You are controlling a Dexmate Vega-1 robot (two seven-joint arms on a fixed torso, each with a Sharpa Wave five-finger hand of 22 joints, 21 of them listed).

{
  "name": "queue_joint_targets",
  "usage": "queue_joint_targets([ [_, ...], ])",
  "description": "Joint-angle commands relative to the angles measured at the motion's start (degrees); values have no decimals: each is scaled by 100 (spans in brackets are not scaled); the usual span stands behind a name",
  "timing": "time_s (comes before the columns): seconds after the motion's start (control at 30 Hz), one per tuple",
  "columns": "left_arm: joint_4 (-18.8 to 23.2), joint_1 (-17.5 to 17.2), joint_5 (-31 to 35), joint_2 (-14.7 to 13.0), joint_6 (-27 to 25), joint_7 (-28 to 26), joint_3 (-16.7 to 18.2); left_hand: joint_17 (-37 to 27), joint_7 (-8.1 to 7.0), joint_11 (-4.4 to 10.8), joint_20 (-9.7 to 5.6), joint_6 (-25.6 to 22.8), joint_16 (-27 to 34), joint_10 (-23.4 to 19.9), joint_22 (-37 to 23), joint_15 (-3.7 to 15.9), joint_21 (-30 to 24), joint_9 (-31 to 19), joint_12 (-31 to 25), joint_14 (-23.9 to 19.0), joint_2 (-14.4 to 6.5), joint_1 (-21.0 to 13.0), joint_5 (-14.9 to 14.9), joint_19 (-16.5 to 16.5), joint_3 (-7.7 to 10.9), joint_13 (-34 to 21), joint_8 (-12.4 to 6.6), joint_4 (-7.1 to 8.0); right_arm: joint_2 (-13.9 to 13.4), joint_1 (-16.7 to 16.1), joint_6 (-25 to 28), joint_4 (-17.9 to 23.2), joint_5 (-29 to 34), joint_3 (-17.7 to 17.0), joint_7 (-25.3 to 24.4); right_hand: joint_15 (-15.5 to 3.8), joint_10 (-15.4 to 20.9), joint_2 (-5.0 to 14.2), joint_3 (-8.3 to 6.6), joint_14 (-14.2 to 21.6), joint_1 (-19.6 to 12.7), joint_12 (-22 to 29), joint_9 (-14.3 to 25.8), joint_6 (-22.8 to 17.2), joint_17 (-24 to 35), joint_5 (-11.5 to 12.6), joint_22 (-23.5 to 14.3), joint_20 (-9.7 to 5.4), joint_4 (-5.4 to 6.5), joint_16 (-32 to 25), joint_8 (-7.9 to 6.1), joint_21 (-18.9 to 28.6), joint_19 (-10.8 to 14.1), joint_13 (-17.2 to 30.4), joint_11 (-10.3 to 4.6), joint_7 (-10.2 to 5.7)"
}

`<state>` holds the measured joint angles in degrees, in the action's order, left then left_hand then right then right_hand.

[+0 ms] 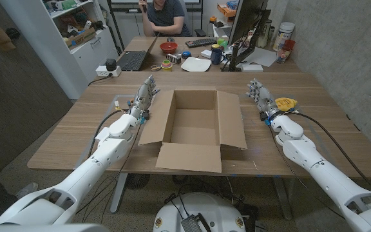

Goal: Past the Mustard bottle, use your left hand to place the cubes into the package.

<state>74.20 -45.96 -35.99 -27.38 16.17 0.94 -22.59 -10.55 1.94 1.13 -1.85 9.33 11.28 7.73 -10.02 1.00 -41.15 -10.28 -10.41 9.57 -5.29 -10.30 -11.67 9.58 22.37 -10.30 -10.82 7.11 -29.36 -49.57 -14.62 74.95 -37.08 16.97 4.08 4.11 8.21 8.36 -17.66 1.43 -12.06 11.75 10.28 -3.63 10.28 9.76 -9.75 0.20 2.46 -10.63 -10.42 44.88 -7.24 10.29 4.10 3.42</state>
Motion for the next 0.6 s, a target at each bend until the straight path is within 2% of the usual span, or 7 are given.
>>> queue_joint_targets([
  [0.03,617,-84,384,-187,-260,-295,-136,-12,-83,25,-92,36,33,62,-9,8,-19,-20,-14,127,7,-79,-32,60,37,-10,-35,-15,289,-227,313,53,344,-711,488,48,57,16,-36,10,-20,32,20,-27,11,29,-28,-2,7,-40,-42,28,-42,23,-1,20],
  [0.4,1673,-518,855,-752,-666,-757,-40,15,-129,31,-54,83,7,96,-2,5,44,-17,-5,153,150,-225,-24,76,23,-7,-20,-159,568,-271,363,-9,570,-1019,758,42,56,17,-32,11,-20,30,20,-25,11,29,-29,-2,8,-41,-40,7,-33,23,0,12],
  [0.6,2054,-719,1039,-940,-778,-967,74,21,-138,42,-37,94,7,96,0,-5,62,-17,-6,143,224,-276,-18,63,5,-7,-20,-214,673,-301,352,-47,623,-1096,840,43,57,18,-28,8,-15,30,19,-23,12,29,-29,-1,13,-42,-39,-5,-29,23,3,12],
])
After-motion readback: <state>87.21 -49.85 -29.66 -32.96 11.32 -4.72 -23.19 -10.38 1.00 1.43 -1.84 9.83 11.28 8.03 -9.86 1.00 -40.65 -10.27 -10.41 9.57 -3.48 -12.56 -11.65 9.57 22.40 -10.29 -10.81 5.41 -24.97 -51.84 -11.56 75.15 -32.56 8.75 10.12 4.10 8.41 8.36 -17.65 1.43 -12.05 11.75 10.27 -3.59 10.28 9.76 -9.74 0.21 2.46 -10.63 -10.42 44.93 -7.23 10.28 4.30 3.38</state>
